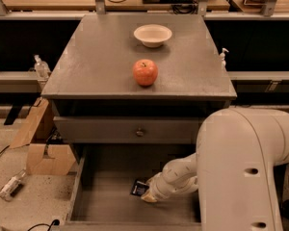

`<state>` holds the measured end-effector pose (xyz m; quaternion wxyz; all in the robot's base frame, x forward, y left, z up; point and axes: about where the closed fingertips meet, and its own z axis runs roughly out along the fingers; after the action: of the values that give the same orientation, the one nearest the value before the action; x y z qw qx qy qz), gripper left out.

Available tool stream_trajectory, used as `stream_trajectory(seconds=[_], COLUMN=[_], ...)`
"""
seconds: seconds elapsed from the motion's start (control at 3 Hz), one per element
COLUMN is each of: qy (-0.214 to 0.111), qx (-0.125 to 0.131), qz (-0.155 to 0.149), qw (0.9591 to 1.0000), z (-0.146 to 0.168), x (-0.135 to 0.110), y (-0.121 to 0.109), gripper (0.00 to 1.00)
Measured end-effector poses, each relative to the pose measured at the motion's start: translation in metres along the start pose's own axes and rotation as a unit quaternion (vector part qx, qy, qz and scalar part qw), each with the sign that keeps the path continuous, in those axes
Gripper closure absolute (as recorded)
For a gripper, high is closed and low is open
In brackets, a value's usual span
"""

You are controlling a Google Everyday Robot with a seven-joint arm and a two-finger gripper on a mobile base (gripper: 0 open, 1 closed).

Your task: Pick rxbar blueberry from middle drawer and place on counter

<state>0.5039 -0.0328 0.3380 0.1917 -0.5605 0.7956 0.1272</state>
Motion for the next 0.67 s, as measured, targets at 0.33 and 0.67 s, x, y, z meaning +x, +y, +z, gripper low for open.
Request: stream_trajectory(seconds=[0.33,0.67], qy=[0.000,0.000], qx=[0.000,0.000], qz=[0.000,0.000], qw=[1.0000,1.0000], z=[-0.0042,-0.0042], x=[-0.0022,-0.0022], y=[0.0001,0.0001], gripper=[1.00,1.00])
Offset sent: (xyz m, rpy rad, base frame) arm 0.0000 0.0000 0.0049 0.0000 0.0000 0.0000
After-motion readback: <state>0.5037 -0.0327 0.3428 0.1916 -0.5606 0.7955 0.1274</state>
